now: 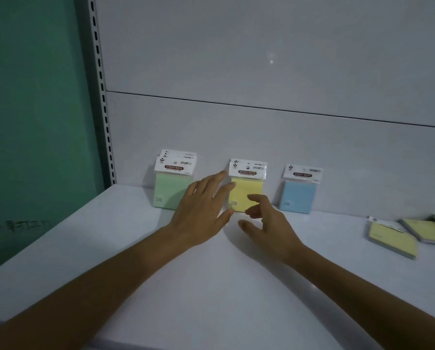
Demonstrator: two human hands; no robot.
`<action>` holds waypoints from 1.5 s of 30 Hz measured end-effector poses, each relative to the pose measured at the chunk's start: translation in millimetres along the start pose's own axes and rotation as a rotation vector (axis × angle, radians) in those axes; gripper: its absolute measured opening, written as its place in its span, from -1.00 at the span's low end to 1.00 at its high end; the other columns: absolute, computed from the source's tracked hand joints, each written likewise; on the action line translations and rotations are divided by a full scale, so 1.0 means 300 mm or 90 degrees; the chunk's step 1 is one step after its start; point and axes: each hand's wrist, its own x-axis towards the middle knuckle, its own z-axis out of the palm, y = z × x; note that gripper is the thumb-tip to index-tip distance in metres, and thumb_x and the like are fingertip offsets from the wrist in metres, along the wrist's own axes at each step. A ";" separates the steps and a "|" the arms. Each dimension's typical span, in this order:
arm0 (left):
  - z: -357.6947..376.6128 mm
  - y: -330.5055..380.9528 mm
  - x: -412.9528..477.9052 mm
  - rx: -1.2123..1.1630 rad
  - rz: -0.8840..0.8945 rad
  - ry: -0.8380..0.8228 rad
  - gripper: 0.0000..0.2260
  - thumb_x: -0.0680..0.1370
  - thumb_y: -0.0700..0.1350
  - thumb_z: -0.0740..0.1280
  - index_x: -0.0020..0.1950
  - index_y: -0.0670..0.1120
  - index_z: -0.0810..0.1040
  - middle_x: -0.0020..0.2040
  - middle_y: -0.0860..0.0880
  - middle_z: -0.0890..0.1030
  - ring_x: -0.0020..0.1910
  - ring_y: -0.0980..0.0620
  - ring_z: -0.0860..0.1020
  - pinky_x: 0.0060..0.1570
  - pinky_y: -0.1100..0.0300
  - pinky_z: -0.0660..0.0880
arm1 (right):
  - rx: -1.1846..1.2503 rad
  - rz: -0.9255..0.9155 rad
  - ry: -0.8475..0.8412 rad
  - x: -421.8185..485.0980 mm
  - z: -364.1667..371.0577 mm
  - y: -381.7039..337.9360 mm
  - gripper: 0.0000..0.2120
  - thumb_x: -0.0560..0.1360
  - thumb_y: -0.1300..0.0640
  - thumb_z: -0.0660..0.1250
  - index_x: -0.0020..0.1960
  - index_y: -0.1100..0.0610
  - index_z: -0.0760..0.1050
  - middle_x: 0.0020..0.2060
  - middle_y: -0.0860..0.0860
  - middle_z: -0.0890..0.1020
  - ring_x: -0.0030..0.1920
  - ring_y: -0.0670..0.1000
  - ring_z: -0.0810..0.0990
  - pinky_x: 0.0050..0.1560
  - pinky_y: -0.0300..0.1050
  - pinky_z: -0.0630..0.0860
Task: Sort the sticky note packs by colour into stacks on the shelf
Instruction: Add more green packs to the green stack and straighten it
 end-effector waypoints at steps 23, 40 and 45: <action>0.427 1.283 0.495 -0.059 -0.125 -0.265 -0.45 0.54 0.26 0.09 0.47 0.06 0.17 0.55 -0.02 0.09 0.53 -0.06 0.00 0.41 -0.26 -0.13 | -0.002 0.191 0.200 -0.551 -1.060 0.992 -0.75 0.49 0.10 0.33 0.16 0.07 0.47 -0.14 -0.11 0.60 -0.13 -0.20 0.54 -0.01 -0.20 0.48; 0.466 1.253 0.511 -0.348 -0.102 -0.135 -0.74 0.56 -0.10 0.29 0.23 -0.10 0.51 0.27 -0.02 0.50 0.25 -0.02 0.47 0.18 0.27 0.29 | -0.398 0.042 0.118 -0.383 -0.996 1.169 -0.36 0.45 -0.18 0.29 0.44 0.06 0.25 0.34 0.04 0.43 0.33 0.14 0.34 0.24 0.01 0.25; 0.471 1.255 0.516 -0.346 -0.179 -0.091 -0.56 0.45 -0.01 0.42 0.29 0.00 0.43 0.31 0.04 0.46 0.29 -0.01 0.39 0.24 0.17 0.26 | -0.403 -0.047 0.187 -0.381 -1.023 1.136 -0.59 0.37 -0.09 0.43 0.12 0.11 0.59 -0.12 0.10 0.57 -0.07 0.20 0.49 -0.16 -0.07 0.26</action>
